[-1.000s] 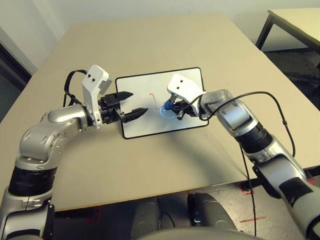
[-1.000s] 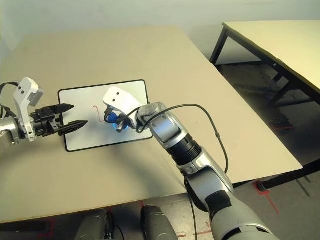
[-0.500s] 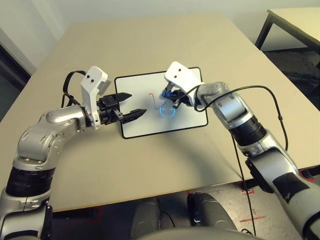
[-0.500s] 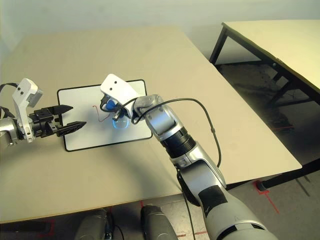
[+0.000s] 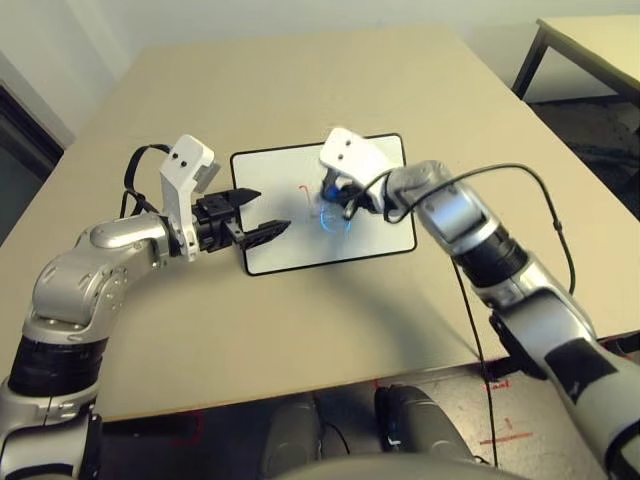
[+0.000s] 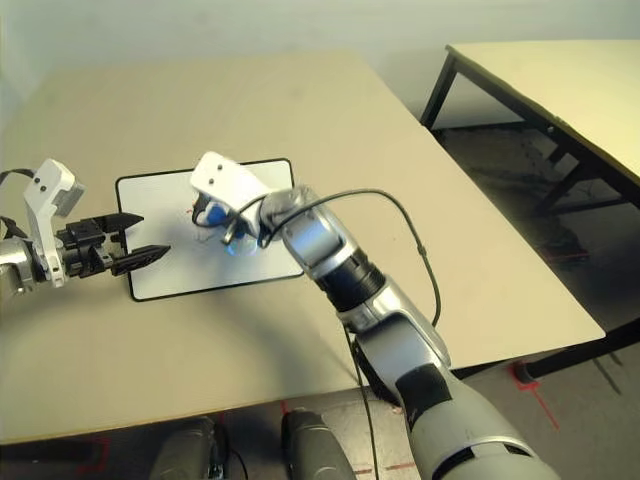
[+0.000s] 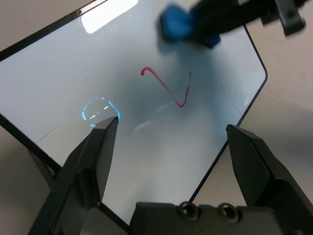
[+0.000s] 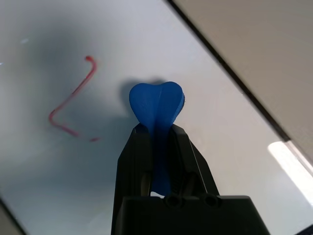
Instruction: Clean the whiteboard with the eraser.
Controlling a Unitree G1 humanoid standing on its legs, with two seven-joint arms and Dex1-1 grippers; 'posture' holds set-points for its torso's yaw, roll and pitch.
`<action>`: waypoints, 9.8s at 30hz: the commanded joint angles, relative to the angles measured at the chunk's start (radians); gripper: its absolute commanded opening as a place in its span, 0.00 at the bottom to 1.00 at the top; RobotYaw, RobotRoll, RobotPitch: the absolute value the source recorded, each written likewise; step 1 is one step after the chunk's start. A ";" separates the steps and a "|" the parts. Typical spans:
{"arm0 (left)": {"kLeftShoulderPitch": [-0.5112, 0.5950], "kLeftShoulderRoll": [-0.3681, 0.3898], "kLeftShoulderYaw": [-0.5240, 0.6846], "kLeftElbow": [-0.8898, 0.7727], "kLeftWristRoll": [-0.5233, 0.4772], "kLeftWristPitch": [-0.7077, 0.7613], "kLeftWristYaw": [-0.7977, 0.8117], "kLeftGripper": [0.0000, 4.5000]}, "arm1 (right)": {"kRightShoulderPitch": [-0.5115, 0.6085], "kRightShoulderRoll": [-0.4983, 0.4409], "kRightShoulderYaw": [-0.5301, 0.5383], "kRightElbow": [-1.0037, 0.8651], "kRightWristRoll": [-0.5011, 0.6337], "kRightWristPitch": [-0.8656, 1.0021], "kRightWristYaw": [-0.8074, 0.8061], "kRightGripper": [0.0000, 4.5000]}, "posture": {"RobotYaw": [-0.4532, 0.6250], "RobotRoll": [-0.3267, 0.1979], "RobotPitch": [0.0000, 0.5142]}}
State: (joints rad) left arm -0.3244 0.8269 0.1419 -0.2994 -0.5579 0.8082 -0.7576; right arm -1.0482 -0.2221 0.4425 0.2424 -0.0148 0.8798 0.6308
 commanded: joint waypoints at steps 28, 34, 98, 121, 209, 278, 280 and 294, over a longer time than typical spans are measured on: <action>0.019 0.000 0.006 -0.014 -0.005 0.018 -0.003 1.00 | 0.068 -0.003 0.078 -0.050 -0.015 0.049 0.045 0.09 | 0.47 0.62 0.21; 0.021 -0.001 0.006 -0.015 -0.006 0.019 -0.003 1.00 | 0.162 -0.061 0.187 -0.206 -0.013 0.145 0.109 0.09 | 0.46 0.62 0.21; 0.040 0.038 0.027 -0.004 -0.001 0.026 -0.014 1.00 | 0.107 0.103 0.145 -0.101 -0.008 0.058 0.067 0.08 | 0.49 0.62 0.23; 0.042 0.025 0.026 -0.023 -0.006 0.042 -0.004 1.00 | 0.035 0.180 0.097 0.012 -0.030 -0.036 0.019 0.08 | 0.49 0.62 0.24; 0.024 -0.002 0.004 -0.011 0.003 0.032 -0.007 1.00 | 0.159 0.014 0.167 -0.044 -0.137 -0.021 0.053 0.08 | 0.47 0.62 0.22; -0.127 -0.115 0.357 0.599 0.269 -0.654 0.400 1.00 | 0.073 -0.217 -0.524 0.051 0.056 0.234 -0.223 0.07 | 0.43 0.62 0.19; -0.108 -0.124 0.356 0.622 0.266 -0.661 0.398 1.00 | 0.109 -0.205 -0.543 0.058 0.062 0.240 -0.249 0.07 | 0.43 0.62 0.18; -0.014 -0.229 0.288 0.670 0.226 -0.549 0.333 1.00 | 0.196 -0.158 -0.515 0.133 0.064 0.269 -0.309 0.07 | 0.44 0.62 0.20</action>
State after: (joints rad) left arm -0.3487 0.6027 0.4424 0.3890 -0.3262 0.2414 -0.4183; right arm -0.8593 -0.3901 -0.0808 0.3538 0.0417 1.1487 0.3302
